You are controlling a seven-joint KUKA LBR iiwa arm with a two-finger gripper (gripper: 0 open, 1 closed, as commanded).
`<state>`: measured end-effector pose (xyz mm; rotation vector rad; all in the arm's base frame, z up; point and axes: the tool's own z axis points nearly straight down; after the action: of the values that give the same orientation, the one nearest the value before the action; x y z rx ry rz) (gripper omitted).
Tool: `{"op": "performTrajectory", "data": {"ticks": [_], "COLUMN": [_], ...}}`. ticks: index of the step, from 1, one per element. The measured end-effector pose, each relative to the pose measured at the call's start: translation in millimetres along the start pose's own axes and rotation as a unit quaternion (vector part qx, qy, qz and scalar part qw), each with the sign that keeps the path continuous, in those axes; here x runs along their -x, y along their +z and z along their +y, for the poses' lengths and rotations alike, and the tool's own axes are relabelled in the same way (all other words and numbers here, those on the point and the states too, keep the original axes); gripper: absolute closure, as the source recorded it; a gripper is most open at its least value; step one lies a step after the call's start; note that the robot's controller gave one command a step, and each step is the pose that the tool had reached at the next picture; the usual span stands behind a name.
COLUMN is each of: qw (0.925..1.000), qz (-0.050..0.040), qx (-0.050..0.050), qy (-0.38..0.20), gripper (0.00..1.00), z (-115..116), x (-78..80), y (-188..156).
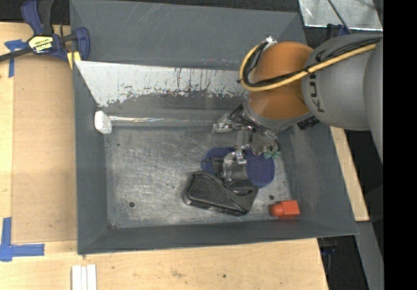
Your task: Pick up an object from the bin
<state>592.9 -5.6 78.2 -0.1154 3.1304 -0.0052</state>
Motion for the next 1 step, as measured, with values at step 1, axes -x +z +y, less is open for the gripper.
{"op": "performTrajectory", "data": {"ticks": [1], "qw": [1.0], "qz": [0.0011], "qx": [0.001], "qy": [0.0], "gripper": [0.0], "z": [-0.9], "x": [3.0], "y": [-4.7]}}
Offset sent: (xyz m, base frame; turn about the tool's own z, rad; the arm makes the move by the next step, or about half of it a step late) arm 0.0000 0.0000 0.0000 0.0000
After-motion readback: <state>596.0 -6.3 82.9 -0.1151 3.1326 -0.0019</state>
